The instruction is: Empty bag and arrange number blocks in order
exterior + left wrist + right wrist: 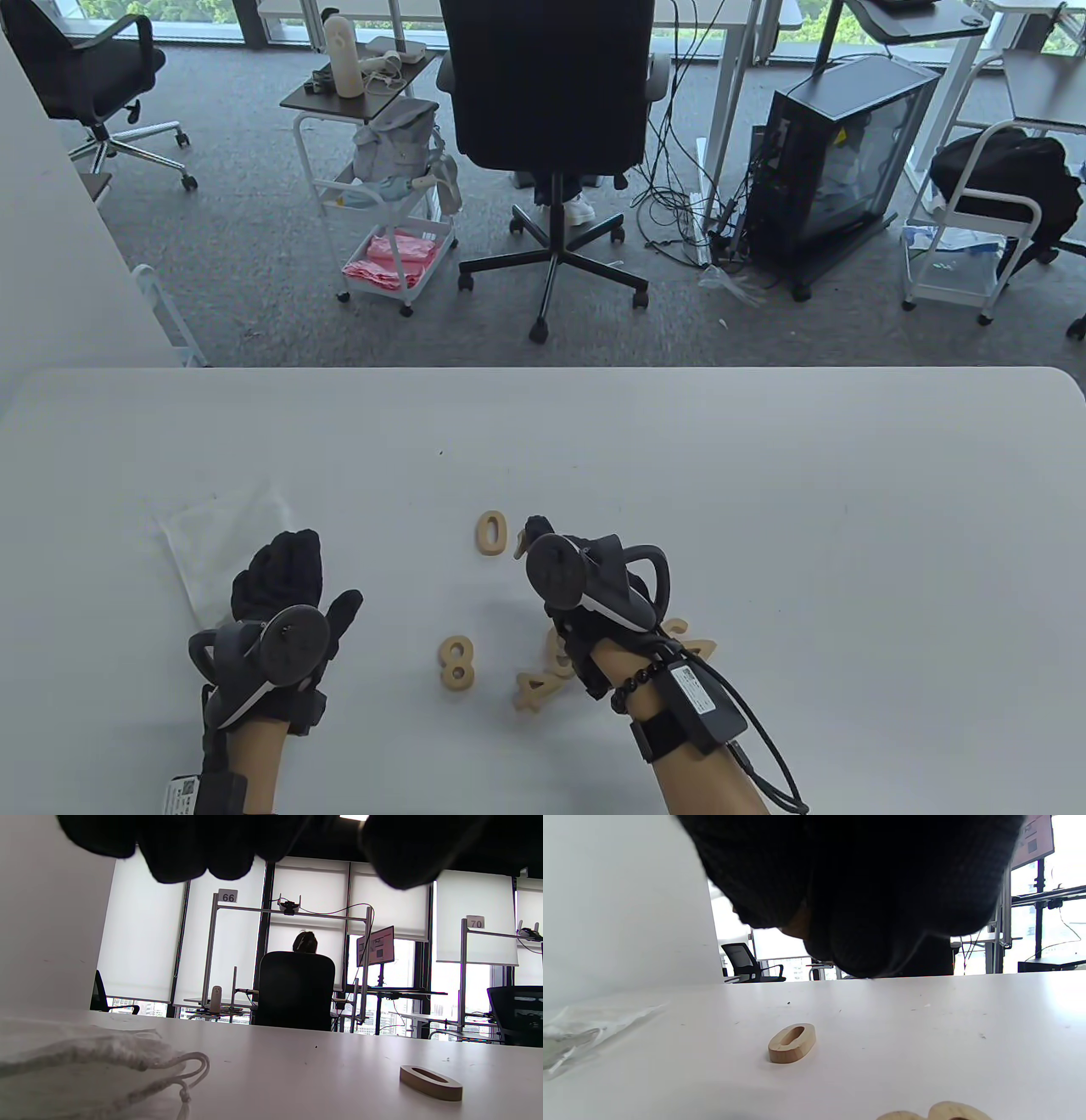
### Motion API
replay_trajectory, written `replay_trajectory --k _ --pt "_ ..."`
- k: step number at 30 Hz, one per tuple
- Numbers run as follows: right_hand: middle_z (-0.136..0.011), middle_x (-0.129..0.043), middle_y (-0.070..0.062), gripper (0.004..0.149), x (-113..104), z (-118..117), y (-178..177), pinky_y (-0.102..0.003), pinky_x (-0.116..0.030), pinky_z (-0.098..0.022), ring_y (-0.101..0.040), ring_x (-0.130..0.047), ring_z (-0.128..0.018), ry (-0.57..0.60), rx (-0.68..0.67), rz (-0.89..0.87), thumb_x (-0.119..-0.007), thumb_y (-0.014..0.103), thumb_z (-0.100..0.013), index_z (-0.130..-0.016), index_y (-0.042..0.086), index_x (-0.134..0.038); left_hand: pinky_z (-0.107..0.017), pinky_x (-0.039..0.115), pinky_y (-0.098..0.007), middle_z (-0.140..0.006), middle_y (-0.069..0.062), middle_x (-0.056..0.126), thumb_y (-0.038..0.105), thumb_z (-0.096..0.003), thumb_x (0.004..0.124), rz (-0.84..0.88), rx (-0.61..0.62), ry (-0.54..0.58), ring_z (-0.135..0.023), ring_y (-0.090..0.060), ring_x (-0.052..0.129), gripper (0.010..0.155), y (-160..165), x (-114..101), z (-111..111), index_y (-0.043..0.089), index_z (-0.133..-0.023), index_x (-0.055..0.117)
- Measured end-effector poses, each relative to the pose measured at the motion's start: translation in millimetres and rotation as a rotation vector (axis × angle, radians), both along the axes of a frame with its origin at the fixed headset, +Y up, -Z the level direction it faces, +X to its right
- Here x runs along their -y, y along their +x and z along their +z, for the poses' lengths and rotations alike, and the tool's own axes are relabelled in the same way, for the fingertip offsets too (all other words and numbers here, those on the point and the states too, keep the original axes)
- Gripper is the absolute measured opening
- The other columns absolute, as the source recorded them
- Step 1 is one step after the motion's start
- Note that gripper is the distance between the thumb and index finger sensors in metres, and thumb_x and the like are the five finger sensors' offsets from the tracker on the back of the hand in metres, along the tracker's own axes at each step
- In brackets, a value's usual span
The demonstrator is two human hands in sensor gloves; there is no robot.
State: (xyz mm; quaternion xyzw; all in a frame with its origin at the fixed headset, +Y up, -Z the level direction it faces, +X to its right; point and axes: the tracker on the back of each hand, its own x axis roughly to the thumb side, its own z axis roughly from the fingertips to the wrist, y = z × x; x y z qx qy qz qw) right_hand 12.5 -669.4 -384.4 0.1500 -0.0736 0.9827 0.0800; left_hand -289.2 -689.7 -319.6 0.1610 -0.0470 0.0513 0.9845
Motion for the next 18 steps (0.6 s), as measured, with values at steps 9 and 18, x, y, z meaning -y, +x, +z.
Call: replay_trajectory --k 9,18 --pt "-0.068 -0.101 -0.018 0.044 9.5 -51.2 -38.8 -0.04 -0.095 -0.034 -0.03 -0.107 -0.045 -0.102 0.145 0.176 -0.088 0.025 -0.048 -0.091 0.016 -0.084 -0.068 0.06 -0.073 -0.111 -0.03 0.056 0.054 -0.0488 0.075 0.021 -0.002 0.02 -0.098 -0.058 0.071 0.085 -3.3 -3.1 2.1 0.002 -0.112 0.051" --pt "-0.067 -0.1 -0.018 0.042 48.3 -98.6 -53.4 -0.04 -0.095 -0.033 -0.029 -0.107 -0.044 -0.19 0.269 0.269 -0.087 0.025 -0.048 -0.09 0.016 -0.085 -0.068 0.06 -0.073 -0.111 -0.03 0.056 0.054 -0.0487 0.075 0.042 -0.012 0.028 -0.098 -0.058 0.071 0.084 -8.1 -5.0 3.1 0.002 -0.111 0.051"
